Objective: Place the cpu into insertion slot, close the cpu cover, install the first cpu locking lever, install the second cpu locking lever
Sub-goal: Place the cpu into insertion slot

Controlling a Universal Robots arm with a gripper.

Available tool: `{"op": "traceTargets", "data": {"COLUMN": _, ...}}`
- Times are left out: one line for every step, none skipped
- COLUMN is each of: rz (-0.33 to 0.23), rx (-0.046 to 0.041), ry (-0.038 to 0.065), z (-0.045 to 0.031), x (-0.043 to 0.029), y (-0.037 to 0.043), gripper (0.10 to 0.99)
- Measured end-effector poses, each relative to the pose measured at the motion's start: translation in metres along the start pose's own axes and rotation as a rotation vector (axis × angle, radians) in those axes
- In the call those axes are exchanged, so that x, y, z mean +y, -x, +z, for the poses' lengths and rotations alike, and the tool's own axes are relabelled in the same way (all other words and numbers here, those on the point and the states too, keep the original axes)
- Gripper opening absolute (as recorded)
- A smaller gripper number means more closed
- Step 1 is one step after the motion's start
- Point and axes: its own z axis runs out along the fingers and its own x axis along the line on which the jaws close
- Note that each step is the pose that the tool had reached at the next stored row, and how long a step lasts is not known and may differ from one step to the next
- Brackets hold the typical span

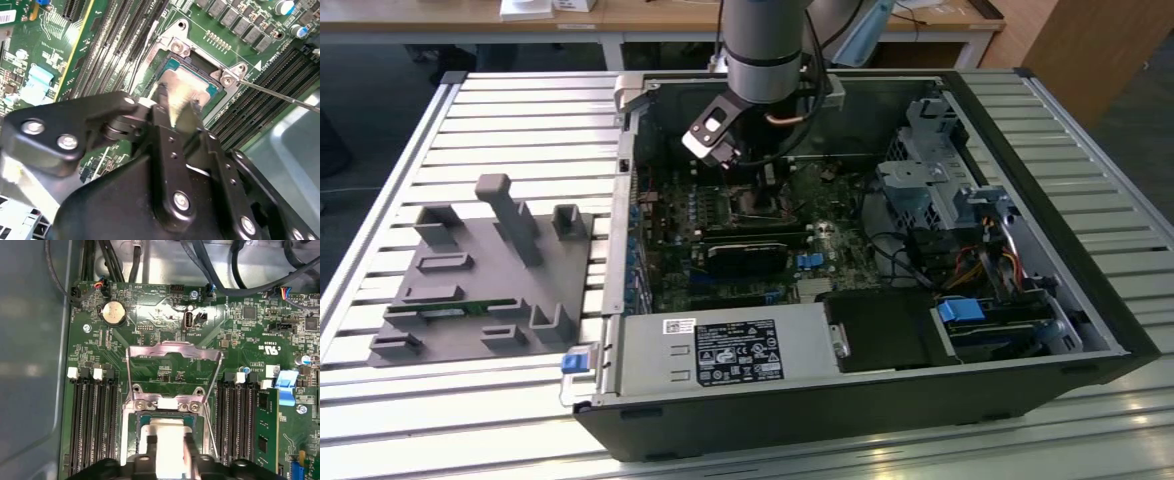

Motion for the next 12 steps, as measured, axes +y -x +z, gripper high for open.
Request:
{"op": "traceTargets", "data": {"rz": 0.0, "rx": 0.0002, "ry": -0.002, "z": -0.0007, "x": 0.0003, "y": 0.0002, "gripper": 0.294}}
{"op": "traceTargets", "data": {"rz": 0.0, "rx": 0.0005, "ry": -0.004, "z": -0.0011, "x": 0.0007, "y": 0.0002, "gripper": 0.235}}
{"op": "traceTargets", "data": {"rz": 0.0, "rx": 0.0007, "ry": -0.006, "z": -0.0013, "x": 0.0012, "y": 0.0001, "gripper": 0.235}}
{"op": "traceTargets", "data": {"rz": 0.0, "rx": 0.0008, "ry": -0.008, "z": -0.0014, "x": 0.0016, "y": 0.0002, "gripper": 0.176}}
{"op": "traceTargets", "data": {"rz": 0.0, "rx": 0.0009, "ry": -0.009, "z": -0.0015, "x": 0.0019, "y": 0.0002, "gripper": 0.118}}
{"op": "traceTargets", "data": {"rz": 0.0, "rx": 0.0007, "ry": -0.01, "z": -0.0017, "x": 0.0019, "y": 0.0002, "gripper": 0.118}}
{"op": "traceTargets", "data": {"rz": 0.0, "rx": 0.0006, "ry": -0.01, "z": -0.0018, "x": 0.0019, "y": 0.0002, "gripper": 0.106}}
{"op": "traceTargets", "data": {"rz": 0.0, "rx": 0.0006, "ry": -0.01, "z": -0.0019, "x": 0.0019, "y": 0.0002, "gripper": 0.106}}
{"op": "traceTargets", "data": {"rz": 0.0, "rx": 0.0003, "ry": -0.01, "z": -0.0023, "x": 0.0019, "y": 0.0003, "gripper": 0.106}}
{"op": "traceTargets", "data": {"rz": 0.0, "rx": 0.0005, "ry": -0.011, "z": -0.0026, "x": 0.002, "y": 0.0003, "gripper": 0.106}}
{"op": "traceTargets", "data": {"rz": 0.0, "rx": 0.0011, "ry": -0.01, "z": -0.0028, "x": 0.002, "y": 0.0003, "gripper": 0.106}}
{"op": "traceTargets", "data": {"rz": 0.0, "rx": 0.0014, "ry": -0.01, "z": -0.0029, "x": 0.002, "y": 0.0003, "gripper": 0.106}}
